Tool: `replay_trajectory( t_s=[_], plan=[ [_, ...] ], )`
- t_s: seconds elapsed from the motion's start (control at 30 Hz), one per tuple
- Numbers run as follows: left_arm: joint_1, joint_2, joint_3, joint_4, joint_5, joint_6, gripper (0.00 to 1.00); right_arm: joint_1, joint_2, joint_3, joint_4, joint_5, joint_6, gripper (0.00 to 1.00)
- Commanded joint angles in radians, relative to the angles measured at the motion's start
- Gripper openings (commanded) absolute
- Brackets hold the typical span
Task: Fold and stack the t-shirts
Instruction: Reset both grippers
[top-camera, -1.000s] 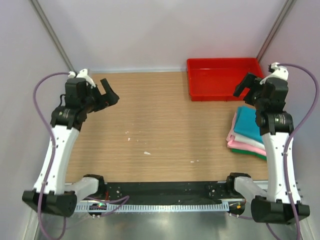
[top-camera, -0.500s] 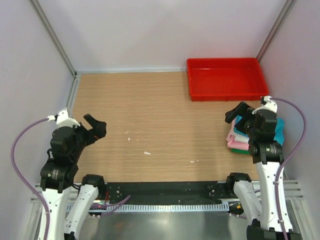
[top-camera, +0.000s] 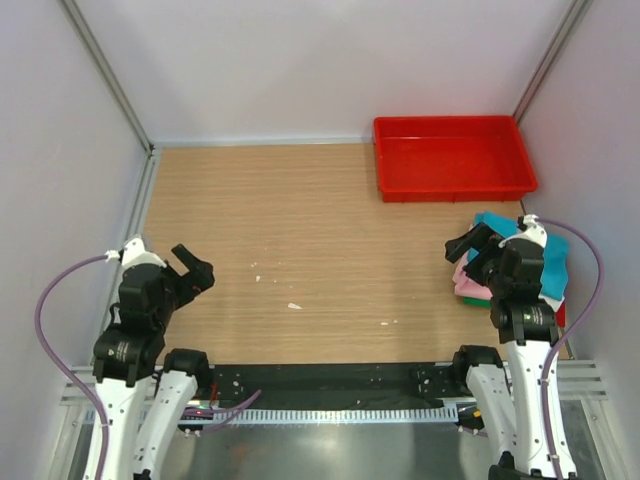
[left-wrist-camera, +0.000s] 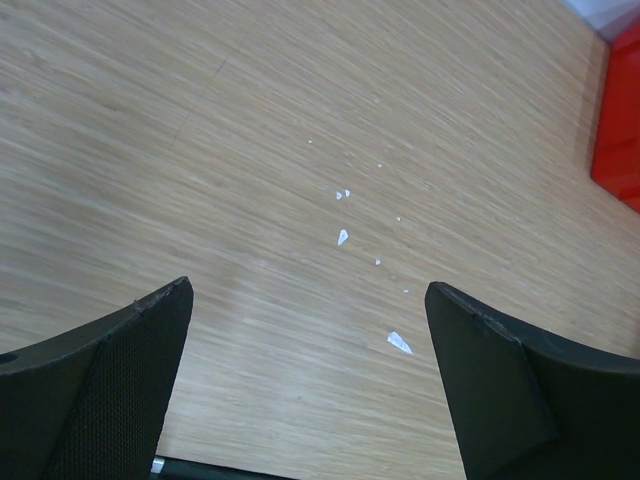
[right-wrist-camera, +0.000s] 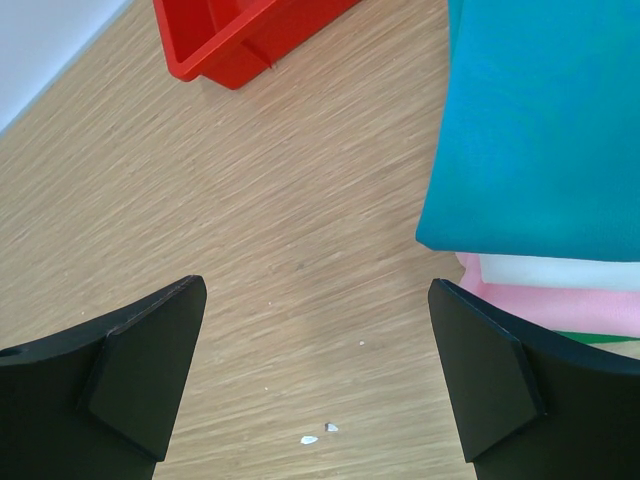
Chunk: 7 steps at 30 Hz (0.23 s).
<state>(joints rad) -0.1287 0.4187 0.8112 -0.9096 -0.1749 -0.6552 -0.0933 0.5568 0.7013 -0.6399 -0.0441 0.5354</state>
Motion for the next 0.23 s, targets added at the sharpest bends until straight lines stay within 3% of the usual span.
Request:
replay_trajectory(
  t_s=[0.0, 0.2],
  plan=[
    [0.004, 0.022, 0.006, 0.052, -0.029, 0.000, 1.00, -0.002, 0.008, 0.053, 0.025, 0.018, 0.012, 1.00],
    [0.004, 0.075, 0.025, 0.060, -0.031, 0.019, 1.00, -0.002, 0.028, 0.084, 0.036, 0.021, -0.002, 1.00]
  ],
)
